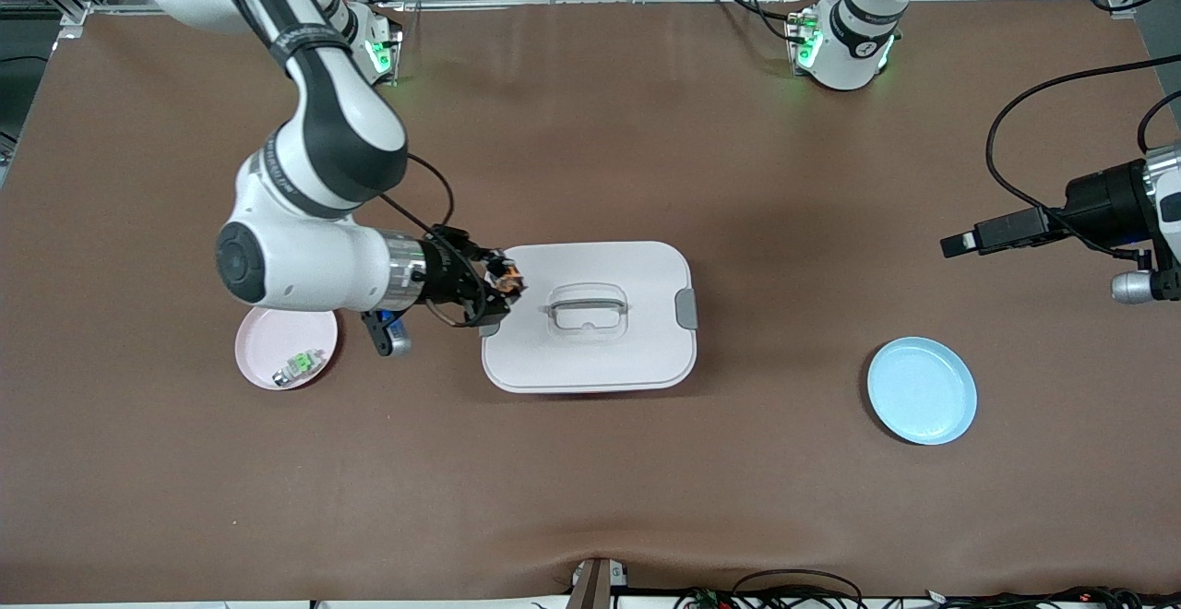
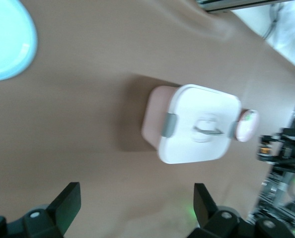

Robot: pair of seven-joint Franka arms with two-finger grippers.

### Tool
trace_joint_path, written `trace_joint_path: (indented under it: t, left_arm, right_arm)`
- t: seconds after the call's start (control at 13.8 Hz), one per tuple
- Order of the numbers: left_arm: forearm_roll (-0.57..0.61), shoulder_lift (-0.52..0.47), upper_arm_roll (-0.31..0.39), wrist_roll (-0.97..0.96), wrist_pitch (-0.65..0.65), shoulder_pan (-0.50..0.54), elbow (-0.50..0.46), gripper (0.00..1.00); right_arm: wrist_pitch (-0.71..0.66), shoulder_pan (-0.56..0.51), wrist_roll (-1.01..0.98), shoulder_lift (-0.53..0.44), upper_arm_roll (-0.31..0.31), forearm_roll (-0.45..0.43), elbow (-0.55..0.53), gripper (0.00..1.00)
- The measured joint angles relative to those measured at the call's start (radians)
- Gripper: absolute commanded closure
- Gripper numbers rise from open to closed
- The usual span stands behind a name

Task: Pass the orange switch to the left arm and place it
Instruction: 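Lift the switch with the right gripper and carry it over the box, then bring the switch toward the left gripper while the left gripper reaches it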

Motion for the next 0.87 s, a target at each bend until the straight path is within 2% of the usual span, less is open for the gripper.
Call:
trace_joint_path:
  t: [0.29, 0.43, 0.87]
  left_arm:
    - [-0.184, 0.009, 0.000, 0.000, 0.008, -0.005, -0.007, 0.00]
    - [-0.232, 0.009, -0.006, 0.000, 0.054, -0.007, -0.023, 0.00]
    - [-0.254, 0.007, -0.149, -0.014, 0.252, -0.015, -0.077, 0.00]
  right_arm:
    - [0.039, 0.088, 0.218, 0.064, 0.000, 0.001, 0.116, 1.00]
    - [0.058, 0.116, 0.294, 0.089, 0.000, 0.001, 0.162, 1.00]
    - [0.128, 0.188, 0.510, 0.099, 0.000, 0.004, 0.233, 1.00]
